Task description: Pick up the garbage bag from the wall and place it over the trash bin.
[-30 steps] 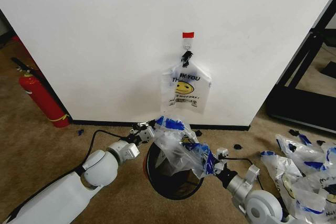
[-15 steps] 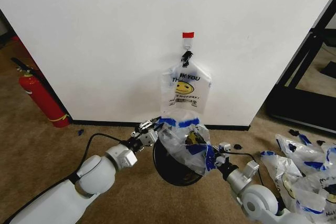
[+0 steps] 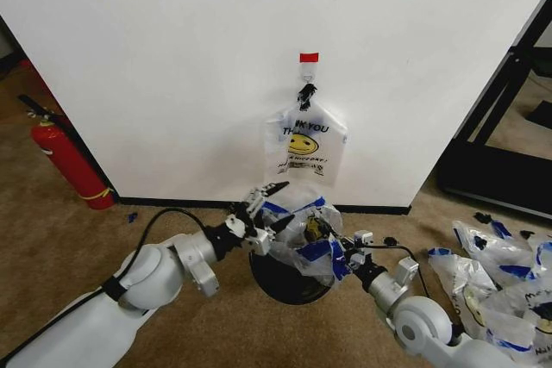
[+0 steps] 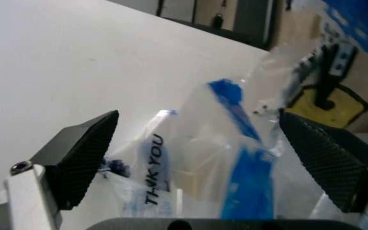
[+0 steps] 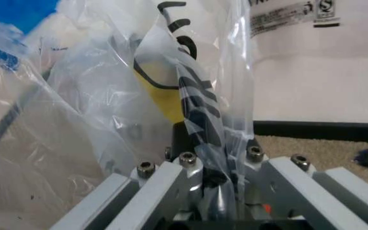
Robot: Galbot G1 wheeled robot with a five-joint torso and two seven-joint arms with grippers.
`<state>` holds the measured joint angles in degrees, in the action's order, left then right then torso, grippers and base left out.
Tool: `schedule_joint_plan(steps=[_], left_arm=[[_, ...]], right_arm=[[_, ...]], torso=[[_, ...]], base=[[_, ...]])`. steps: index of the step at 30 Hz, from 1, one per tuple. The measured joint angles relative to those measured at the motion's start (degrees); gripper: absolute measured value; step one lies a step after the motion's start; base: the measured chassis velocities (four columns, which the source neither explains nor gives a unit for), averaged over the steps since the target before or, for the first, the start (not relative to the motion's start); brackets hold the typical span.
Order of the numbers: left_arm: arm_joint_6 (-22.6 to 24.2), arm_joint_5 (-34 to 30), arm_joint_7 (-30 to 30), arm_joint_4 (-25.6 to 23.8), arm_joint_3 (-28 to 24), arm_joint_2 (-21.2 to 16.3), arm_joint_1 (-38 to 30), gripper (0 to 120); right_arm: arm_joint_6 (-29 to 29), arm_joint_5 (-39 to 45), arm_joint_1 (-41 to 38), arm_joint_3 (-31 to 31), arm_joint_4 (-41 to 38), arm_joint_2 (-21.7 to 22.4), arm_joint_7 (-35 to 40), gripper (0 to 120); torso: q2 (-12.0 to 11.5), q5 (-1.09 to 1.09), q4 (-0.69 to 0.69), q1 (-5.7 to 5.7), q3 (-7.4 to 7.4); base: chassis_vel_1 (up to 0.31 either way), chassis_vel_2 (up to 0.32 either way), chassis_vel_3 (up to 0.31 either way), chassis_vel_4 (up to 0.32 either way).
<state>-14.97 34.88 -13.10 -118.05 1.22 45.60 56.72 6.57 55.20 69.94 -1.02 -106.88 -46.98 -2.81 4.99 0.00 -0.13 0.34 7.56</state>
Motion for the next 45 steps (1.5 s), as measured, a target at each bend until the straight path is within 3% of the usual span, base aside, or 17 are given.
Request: schedule_joint_plan(steps=[13,23,28,31,40,45], left_arm=[[2.0,5.9,-0.3,4.1,-3.4,0.6,-6.1,100],[7.4,0.3,-0.4,5.2,-6.0,0.0,-10.7,100],[8.2,-1.2,-1.5,7.5,-7.5,0.0,-12.3,100],[9.3,-5.9,-5.0,10.6,-10.0,-0.7,-14.6,100],[8.3,-14.9,-15.0,12.6,-11.1,-2.0,-16.2,100],[6.1,-16.0,-16.0,13.4,-9.4,-1.8,-15.0,100]], right_arm=[[-0.1,-4.4,0.9,0.6,-0.6,-0.1,-0.3,1],[0.2,-11.5,2.5,0.1,-0.2,0.4,-3.6,1],[0.8,-13.9,3.4,-0.7,0.0,0.7,-7.3,1],[2.0,-16.1,4.3,-2.2,0.5,1.0,-12.0,1],[6.4,-15.6,4.9,-4.3,1.3,0.6,-17.0,1],[8.1,-12.9,4.9,-4.3,2.4,-0.8,-16.7,1]], torso=[[0.0,0.00,-0.01,0.00,0.00],[0.0,0.00,0.00,0.00,0.00],[0.0,0.00,0.00,0.00,0.00],[0.0,0.00,0.00,0.00,0.00],[0.0,0.01,0.00,0.00,0.00],[0.0,0.01,0.01,0.00,0.00]], base=[[0.000,0.000,0.000,0.000],[0.000,0.000,0.000,0.000],[0.000,0.000,0.000,0.000],[0.000,0.000,0.000,0.000],[0.000,0.000,0.000,0.000],[0.000,0.000,0.000,0.000]])
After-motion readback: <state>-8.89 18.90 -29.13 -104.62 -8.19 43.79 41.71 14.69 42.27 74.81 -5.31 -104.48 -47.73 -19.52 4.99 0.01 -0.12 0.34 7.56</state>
